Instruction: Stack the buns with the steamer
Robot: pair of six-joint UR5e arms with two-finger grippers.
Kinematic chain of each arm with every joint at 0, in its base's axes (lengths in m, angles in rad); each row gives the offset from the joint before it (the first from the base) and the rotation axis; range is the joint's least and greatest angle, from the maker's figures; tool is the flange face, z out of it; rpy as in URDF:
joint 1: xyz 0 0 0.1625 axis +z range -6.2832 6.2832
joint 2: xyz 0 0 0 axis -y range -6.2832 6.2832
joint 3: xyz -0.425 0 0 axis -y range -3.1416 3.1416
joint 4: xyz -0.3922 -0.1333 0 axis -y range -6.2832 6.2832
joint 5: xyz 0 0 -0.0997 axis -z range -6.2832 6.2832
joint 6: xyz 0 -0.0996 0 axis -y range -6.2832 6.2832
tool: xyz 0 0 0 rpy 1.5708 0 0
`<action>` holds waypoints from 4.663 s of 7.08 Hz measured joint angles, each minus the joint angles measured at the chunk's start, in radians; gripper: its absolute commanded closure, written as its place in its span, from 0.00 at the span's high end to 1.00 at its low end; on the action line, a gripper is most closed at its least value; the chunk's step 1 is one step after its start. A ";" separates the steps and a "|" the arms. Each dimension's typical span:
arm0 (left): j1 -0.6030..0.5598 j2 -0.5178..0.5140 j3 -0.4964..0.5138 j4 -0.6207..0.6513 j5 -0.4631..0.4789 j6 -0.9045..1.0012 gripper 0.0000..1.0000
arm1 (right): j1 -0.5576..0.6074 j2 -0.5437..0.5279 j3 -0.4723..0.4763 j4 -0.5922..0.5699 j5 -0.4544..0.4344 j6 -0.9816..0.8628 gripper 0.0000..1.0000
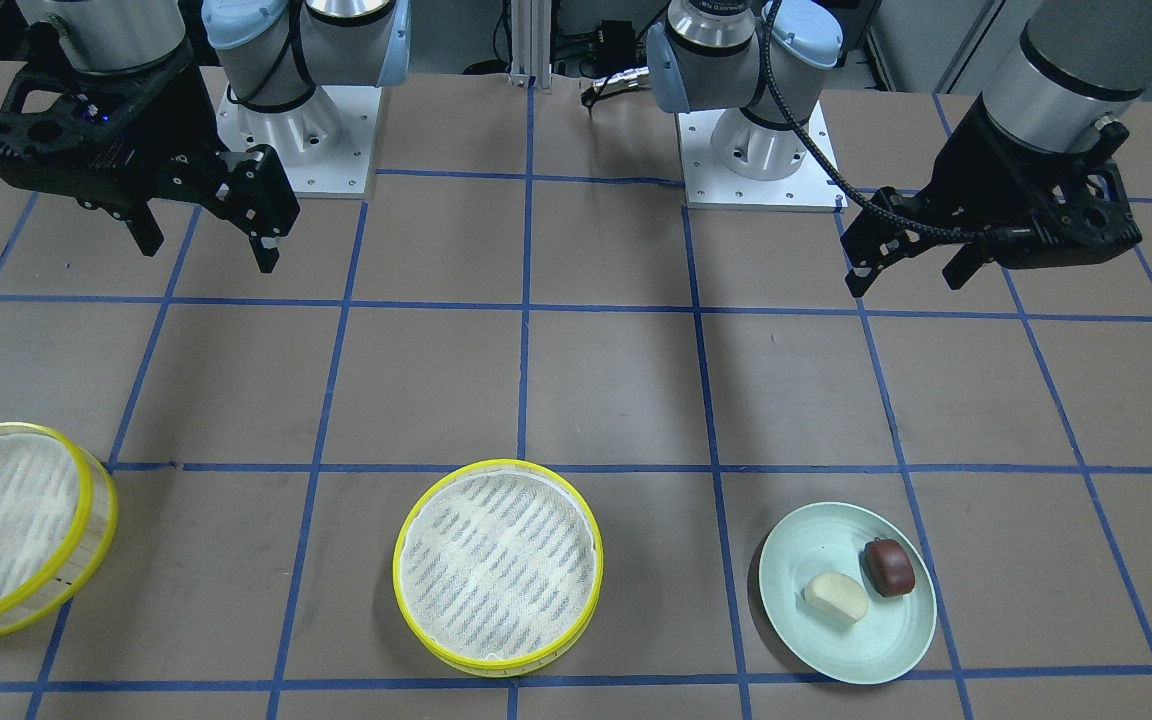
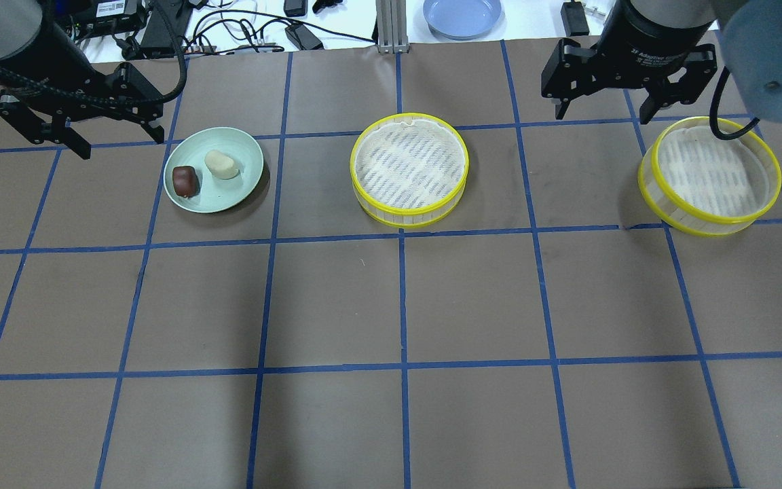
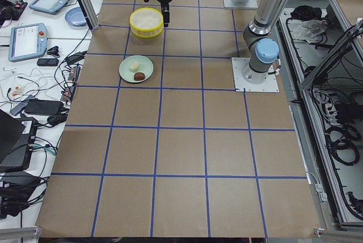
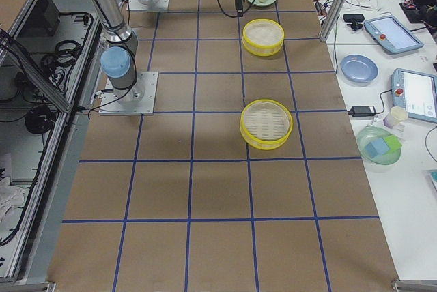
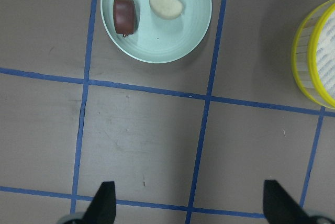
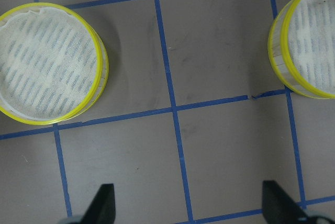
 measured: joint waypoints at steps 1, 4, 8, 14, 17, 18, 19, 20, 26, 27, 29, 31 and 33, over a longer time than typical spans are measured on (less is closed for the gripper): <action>0.002 0.000 -0.002 0.001 0.001 0.000 1.00 | 0.000 0.000 0.000 0.000 0.000 0.000 1.00; 0.011 -0.057 -0.025 0.085 0.004 0.070 1.00 | -0.002 0.002 0.000 -0.002 0.000 -0.004 1.00; 0.017 -0.302 -0.049 0.490 0.008 0.140 1.00 | -0.161 0.058 -0.007 -0.024 0.011 -0.125 1.00; 0.017 -0.599 -0.045 0.768 -0.032 0.142 0.22 | -0.612 0.420 -0.018 -0.421 0.030 -0.837 0.98; 0.016 -0.616 -0.039 0.770 -0.031 0.123 0.00 | -0.668 0.557 -0.030 -0.508 0.045 -0.898 0.85; 0.014 -0.604 -0.030 0.774 -0.032 0.092 0.00 | -0.671 0.589 -0.030 -0.531 0.068 -0.898 0.70; 0.004 -0.583 -0.013 0.779 -0.044 0.040 0.00 | -0.671 0.607 -0.030 -0.543 0.080 -0.899 0.48; -0.023 -0.558 0.010 0.780 -0.075 -0.042 0.00 | -0.672 0.616 -0.029 -0.547 0.085 -0.899 0.30; -0.329 -0.565 0.050 0.881 -0.256 -0.573 0.51 | -0.670 0.594 -0.027 -0.538 0.088 -0.891 0.00; -0.354 -0.580 0.044 0.892 -0.266 -0.590 1.00 | -0.669 0.573 -0.027 -0.532 0.086 -0.877 0.00; -0.371 -0.583 0.040 0.894 -0.266 -0.593 1.00 | -0.660 0.504 -0.026 -0.436 0.080 -0.805 0.00; -0.372 -0.577 0.038 0.887 -0.263 -0.592 1.00 | -0.609 0.412 -0.026 -0.334 0.069 -0.707 0.00; -0.366 -0.554 0.044 0.832 -0.239 -0.560 1.00 | -0.506 0.331 -0.023 -0.309 0.043 -0.552 0.00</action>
